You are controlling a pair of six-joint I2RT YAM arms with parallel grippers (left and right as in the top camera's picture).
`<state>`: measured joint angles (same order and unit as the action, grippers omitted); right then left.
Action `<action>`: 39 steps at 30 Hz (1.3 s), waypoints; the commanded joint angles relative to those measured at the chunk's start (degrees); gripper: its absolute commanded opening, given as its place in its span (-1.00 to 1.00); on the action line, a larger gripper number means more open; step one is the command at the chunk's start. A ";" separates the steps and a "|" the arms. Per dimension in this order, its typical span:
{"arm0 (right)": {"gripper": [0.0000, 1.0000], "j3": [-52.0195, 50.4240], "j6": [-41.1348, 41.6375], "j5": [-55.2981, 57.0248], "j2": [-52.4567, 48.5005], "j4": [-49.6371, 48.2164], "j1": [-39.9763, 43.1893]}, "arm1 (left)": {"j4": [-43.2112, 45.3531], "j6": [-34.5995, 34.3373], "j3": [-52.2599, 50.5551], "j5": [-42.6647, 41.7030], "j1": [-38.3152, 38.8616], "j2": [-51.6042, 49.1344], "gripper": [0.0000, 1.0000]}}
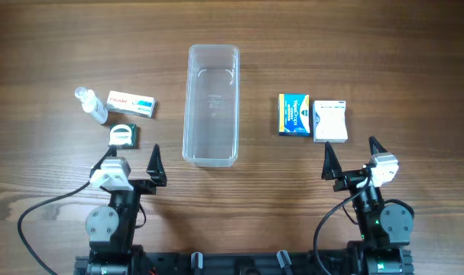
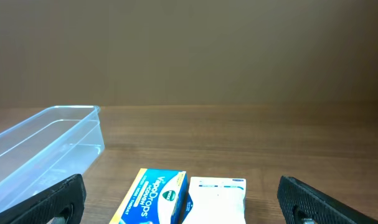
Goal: Pack container
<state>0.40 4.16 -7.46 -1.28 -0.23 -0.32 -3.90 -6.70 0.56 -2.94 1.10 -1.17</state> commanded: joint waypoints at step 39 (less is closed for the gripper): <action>1.00 52.30 7.21 -5.49 -49.03 37.68 -0.24 | -0.26 -0.13 -0.24 -0.46 -0.37 -0.13 1.00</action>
<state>42.22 13.15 -14.28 -37.47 32.32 -0.32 -3.88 -6.70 0.56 -2.94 1.10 -1.23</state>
